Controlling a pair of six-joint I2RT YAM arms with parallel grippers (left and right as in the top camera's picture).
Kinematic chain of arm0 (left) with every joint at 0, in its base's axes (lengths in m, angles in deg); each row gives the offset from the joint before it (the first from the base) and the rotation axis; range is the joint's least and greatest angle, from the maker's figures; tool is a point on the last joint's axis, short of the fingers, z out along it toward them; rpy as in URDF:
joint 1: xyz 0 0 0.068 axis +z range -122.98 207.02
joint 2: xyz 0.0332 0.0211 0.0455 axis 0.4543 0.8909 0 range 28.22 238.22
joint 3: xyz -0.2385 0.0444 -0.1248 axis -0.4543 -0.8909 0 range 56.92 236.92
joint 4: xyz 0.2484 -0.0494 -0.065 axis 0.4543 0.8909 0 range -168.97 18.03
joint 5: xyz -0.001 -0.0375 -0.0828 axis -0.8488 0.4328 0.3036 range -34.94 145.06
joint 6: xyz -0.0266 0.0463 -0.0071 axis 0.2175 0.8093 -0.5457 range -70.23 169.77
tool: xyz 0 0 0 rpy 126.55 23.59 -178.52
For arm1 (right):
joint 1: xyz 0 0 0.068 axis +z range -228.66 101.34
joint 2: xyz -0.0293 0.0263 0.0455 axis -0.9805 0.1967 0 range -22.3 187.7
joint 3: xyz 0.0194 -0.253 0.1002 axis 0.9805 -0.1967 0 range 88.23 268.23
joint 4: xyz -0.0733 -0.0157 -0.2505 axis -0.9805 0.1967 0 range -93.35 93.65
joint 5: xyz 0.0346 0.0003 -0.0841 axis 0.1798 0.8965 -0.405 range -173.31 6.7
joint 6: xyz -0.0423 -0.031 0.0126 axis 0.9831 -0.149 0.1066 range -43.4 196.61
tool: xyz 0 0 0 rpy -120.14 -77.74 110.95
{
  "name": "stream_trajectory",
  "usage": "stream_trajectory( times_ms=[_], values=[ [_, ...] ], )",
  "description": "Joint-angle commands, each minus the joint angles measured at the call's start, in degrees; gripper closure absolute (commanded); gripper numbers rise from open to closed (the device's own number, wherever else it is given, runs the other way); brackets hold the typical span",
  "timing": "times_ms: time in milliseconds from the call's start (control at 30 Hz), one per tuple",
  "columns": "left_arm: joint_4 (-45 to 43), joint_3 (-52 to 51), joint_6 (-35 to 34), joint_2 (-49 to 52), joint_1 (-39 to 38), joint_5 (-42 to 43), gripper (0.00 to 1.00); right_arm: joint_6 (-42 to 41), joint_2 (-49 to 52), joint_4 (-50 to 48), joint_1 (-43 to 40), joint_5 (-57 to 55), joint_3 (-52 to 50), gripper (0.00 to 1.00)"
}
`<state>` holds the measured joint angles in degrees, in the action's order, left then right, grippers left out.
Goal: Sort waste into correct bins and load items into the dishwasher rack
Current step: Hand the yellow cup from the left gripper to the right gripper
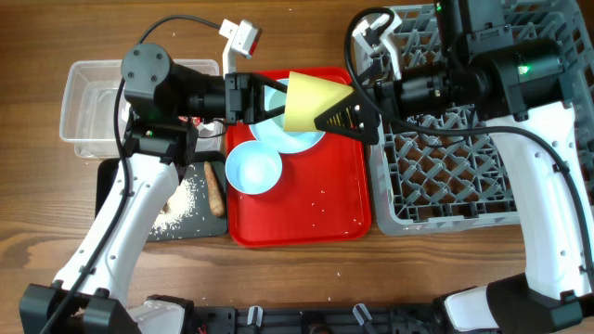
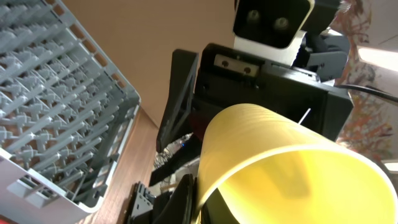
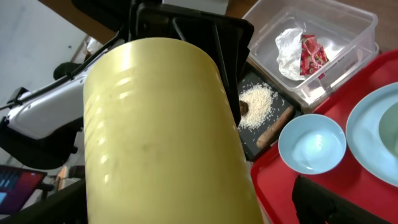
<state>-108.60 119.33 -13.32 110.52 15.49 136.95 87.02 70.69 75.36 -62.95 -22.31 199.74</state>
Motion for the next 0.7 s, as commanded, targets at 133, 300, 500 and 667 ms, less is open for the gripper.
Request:
stream_trajectory(
  times_ms=[133, 300, 500, 667],
  values=[
    [-0.9, 0.6, 1.4, -1.0, -0.2, 2.8, 0.96, -4.5, 0.2, -2.1, -0.2, -2.6, 0.5, 0.08],
    [-0.9, 0.6, 1.4, -1.0, -0.2, 2.7, 0.96, -5.0, 0.2, -2.8, -0.2, 0.8, 0.5, 0.22],
    [-0.9, 0.6, 1.4, -1.0, -0.2, 2.5, 0.89, -5.0, 0.2, -2.9, -0.2, -0.2, 0.5, 0.44],
    [-0.8, 0.6, 1.4, -1.0, -0.2, 2.5, 0.83, -5.0, 0.2, -3.2, -0.2, -3.4, 0.5, 0.44]
  ],
)
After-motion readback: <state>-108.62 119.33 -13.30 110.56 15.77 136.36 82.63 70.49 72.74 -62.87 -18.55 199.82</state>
